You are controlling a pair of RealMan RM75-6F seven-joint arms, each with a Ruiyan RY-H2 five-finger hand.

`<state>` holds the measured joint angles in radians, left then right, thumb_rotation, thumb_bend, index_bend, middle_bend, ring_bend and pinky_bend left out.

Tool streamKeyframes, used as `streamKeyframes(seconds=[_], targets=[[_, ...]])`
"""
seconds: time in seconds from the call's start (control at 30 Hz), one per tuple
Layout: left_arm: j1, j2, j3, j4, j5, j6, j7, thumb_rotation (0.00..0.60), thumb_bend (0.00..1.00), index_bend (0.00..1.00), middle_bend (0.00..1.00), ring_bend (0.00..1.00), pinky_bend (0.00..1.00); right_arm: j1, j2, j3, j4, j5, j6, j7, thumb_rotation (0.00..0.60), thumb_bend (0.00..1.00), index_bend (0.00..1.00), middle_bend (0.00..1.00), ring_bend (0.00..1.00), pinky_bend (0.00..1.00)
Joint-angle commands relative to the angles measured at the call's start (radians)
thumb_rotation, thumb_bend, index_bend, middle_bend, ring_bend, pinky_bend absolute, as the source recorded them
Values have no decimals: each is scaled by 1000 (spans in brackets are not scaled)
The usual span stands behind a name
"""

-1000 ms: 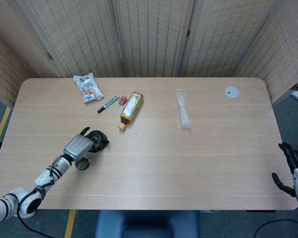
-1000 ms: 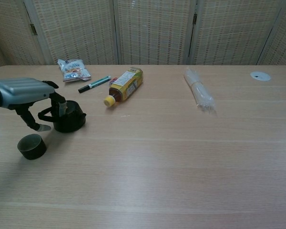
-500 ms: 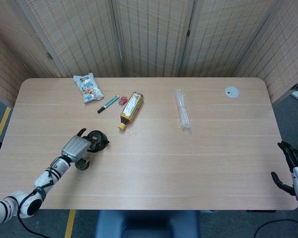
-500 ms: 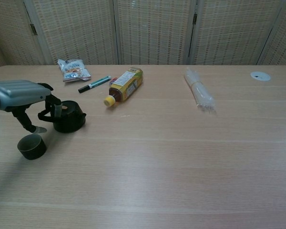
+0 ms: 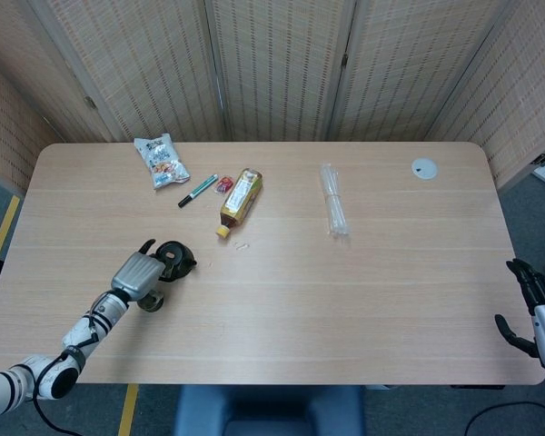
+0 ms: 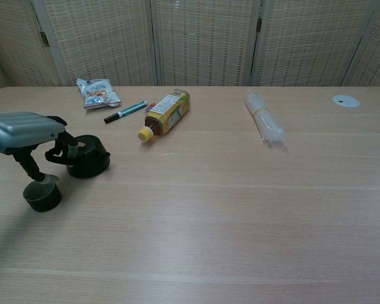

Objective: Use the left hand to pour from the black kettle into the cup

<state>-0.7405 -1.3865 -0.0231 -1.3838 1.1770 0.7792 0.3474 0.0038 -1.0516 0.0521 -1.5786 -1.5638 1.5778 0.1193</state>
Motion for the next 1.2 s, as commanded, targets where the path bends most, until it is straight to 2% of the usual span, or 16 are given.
streamKeyframes(seconds=[0.03,0.37,0.7,1.2], targets=[[-1,0,0,-3,-10,-6,5,600,297,456,465,393,0,0,0,1,-1,0,0,0,600,353,75,137,174,0],[-2,2,4,-8,-33,-18,7,600,228,471,471,393,0,1,2,1,-3,4,-2,1,600,353,75,137,177,0],[7,-6,17,4,-2,-13,-24,600,214,512,517,419,0,4,1,2,-3,5,-5,1,600,352,79,137,175,0],[8,-22,14,24,24,-7,-45,600,215,653,670,523,0,0,-2,3,5,14,-4,9,600,353,79,137,179,0]])
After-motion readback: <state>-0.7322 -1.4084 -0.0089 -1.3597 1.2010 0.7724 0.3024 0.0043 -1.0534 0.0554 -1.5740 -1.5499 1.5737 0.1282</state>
